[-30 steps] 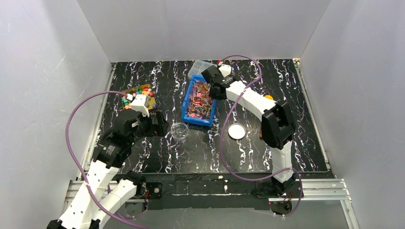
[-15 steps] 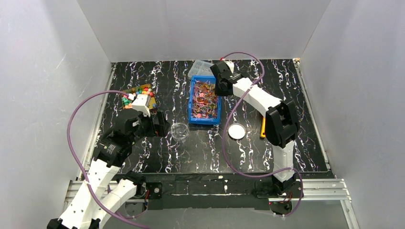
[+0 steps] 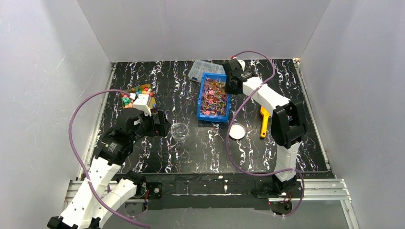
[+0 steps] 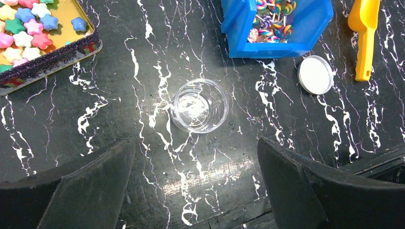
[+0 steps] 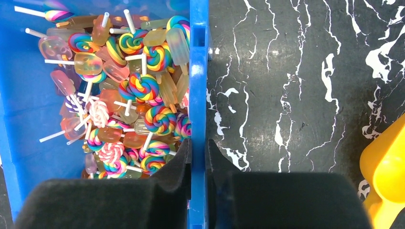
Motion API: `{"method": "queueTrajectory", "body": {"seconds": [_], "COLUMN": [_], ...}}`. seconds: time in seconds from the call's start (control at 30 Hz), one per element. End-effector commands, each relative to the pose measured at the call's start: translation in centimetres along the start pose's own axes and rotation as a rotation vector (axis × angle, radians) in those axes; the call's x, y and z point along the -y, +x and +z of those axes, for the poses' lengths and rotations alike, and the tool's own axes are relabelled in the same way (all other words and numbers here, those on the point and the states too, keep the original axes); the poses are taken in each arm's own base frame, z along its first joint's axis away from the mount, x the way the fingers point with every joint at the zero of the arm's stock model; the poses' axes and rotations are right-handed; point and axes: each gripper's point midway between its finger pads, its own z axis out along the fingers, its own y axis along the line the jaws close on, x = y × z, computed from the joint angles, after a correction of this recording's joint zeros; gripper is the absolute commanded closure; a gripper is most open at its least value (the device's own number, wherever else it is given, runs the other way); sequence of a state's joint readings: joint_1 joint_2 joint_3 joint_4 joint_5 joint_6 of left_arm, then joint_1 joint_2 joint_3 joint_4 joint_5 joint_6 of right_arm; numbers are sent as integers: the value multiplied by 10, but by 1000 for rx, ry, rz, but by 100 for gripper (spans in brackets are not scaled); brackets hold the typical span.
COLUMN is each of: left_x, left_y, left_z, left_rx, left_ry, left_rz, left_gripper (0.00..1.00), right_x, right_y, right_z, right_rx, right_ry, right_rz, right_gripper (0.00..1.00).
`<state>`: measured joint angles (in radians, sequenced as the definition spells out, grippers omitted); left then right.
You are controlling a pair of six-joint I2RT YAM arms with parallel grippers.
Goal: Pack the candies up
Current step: Move the storage box to the center of the board.
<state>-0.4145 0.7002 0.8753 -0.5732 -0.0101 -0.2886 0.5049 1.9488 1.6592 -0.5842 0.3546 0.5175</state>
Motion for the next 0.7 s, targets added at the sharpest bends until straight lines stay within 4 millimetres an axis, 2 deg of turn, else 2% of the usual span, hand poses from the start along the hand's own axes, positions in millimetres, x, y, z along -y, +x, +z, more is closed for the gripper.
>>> {"method": "queueTrajectory", "body": {"seconds": [0.0,0.1,0.27,0.5,0.67], "left_x": [4,4,-3,-25,-40], "left_y": [-8,-7,-6,-8,-20], "left_z": [-1,0,4,13,16], "left_rx": [17,12,12,2,-35], "left_ry": [17,15,-25,-170,-292], "left_rz": [8,8,-6,-39,-39], "left_gripper": [1,1,1,1,1], "right_x": [23,21,14,-19,-54], "right_y": [-16,-25,-39,-39,-20], "right_z": [-13,-24,-47,-88,-122], "right_rx": [44,70,105,139,168], "right_ry": [52,35,-24,-131,-215], "right_rz": [-29,-34,-28,-76,-137], "right_gripper": [77,62,51,46,45]}}
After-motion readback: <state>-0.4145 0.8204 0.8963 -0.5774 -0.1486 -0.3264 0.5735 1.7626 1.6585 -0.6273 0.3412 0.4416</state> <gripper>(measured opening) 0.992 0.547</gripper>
